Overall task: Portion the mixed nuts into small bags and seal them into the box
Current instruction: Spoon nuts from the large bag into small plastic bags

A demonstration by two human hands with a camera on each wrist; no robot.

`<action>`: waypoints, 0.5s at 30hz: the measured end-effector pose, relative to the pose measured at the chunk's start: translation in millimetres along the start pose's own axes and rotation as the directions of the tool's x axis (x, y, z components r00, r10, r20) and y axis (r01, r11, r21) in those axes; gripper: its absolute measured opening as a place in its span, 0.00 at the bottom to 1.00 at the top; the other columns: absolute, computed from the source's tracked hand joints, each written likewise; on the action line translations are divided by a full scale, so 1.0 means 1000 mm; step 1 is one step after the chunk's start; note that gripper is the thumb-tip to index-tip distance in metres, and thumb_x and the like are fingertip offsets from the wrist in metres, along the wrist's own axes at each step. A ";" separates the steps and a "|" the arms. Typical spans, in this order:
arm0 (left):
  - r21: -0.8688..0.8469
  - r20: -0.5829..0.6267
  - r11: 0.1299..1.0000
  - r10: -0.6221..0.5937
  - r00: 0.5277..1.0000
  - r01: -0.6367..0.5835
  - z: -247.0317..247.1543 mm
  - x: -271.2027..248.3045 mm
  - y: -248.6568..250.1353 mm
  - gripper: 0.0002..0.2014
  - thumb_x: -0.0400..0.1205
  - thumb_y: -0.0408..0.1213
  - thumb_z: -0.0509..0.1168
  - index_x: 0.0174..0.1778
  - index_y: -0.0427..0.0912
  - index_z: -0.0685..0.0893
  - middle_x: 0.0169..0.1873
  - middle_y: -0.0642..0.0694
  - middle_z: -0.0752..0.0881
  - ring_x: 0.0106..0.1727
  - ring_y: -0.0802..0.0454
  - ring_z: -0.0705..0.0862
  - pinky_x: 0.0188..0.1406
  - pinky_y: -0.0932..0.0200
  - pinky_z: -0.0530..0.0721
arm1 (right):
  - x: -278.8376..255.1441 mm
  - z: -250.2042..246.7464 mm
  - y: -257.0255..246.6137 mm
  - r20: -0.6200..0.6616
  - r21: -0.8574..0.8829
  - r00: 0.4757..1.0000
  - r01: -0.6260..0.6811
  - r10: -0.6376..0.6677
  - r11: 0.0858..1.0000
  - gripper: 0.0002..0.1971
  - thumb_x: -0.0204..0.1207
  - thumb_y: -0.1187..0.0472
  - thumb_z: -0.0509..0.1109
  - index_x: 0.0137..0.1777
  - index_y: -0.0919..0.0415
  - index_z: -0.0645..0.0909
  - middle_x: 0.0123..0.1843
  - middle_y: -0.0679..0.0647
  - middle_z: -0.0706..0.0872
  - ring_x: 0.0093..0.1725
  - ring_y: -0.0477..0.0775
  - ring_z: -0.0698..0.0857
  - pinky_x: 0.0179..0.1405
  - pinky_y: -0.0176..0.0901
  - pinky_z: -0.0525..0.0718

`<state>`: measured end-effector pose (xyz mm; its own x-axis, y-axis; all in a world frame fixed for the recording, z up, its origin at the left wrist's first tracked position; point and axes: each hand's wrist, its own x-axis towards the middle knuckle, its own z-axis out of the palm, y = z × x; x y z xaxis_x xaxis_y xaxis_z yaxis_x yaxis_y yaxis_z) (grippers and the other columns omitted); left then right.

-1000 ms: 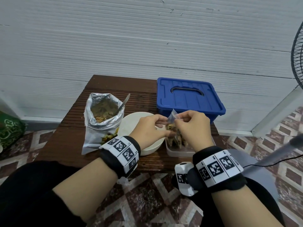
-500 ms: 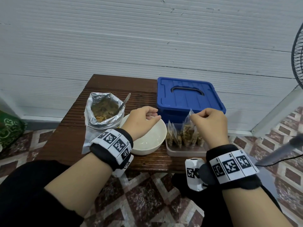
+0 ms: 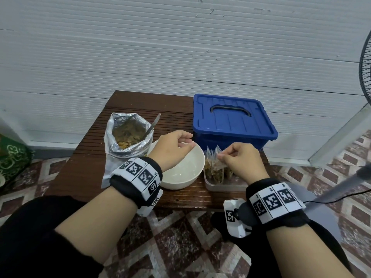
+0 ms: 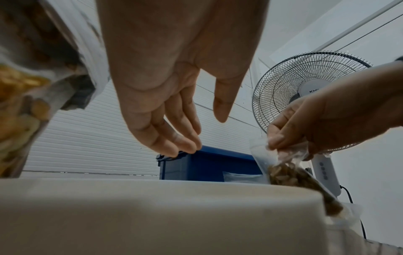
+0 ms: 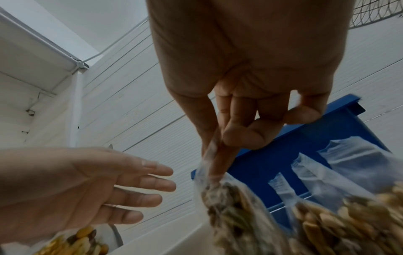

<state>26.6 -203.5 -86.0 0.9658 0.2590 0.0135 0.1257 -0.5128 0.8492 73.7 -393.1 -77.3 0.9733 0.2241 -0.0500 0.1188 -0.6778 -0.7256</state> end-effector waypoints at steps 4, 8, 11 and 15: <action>0.004 0.007 1.000 -0.002 1.000 0.002 0.000 -0.001 0.000 0.15 0.82 0.44 0.67 0.64 0.49 0.81 0.53 0.57 0.85 0.51 0.66 0.81 0.44 0.77 0.73 | -0.001 0.002 0.000 0.046 0.005 0.998 0.042 -0.042 0.999 0.05 0.75 0.57 0.74 0.38 0.51 0.83 0.38 0.48 0.90 0.45 0.47 0.88 0.52 0.50 0.85; 0.010 0.018 1.000 0.000 1.000 0.000 -0.001 -0.001 0.000 0.15 0.82 0.44 0.66 0.65 0.49 0.81 0.54 0.57 0.85 0.53 0.64 0.81 0.46 0.77 0.74 | -0.004 0.005 0.001 0.155 -0.028 0.987 0.044 -0.039 0.999 0.03 0.77 0.59 0.72 0.43 0.54 0.81 0.40 0.49 0.90 0.45 0.46 0.87 0.38 0.34 0.79; 0.015 0.020 1.000 0.000 1.000 0.000 -0.001 -0.002 0.000 0.14 0.82 0.44 0.66 0.64 0.49 0.81 0.52 0.58 0.84 0.51 0.66 0.81 0.45 0.77 0.74 | -0.004 0.003 0.000 0.152 -0.006 0.985 0.086 -0.084 0.996 0.03 0.78 0.60 0.71 0.43 0.56 0.82 0.39 0.46 0.90 0.44 0.41 0.87 0.37 0.24 0.76; 0.017 0.020 1.000 -0.005 1.000 0.005 -0.002 -0.001 0.001 0.14 0.83 0.44 0.66 0.64 0.50 0.80 0.52 0.59 0.83 0.49 0.67 0.80 0.45 0.77 0.73 | -0.006 0.001 -0.004 0.168 -0.021 0.977 0.136 -0.131 0.991 0.06 0.78 0.61 0.70 0.40 0.53 0.80 0.38 0.43 0.89 0.43 0.36 0.85 0.48 0.27 0.76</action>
<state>25.1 -203.0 -83.7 0.9695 0.2453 -0.0014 0.1342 -0.5256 0.8401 67.0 -391.2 -75.1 0.9024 0.4253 -0.0695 0.2540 -0.6553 -0.7114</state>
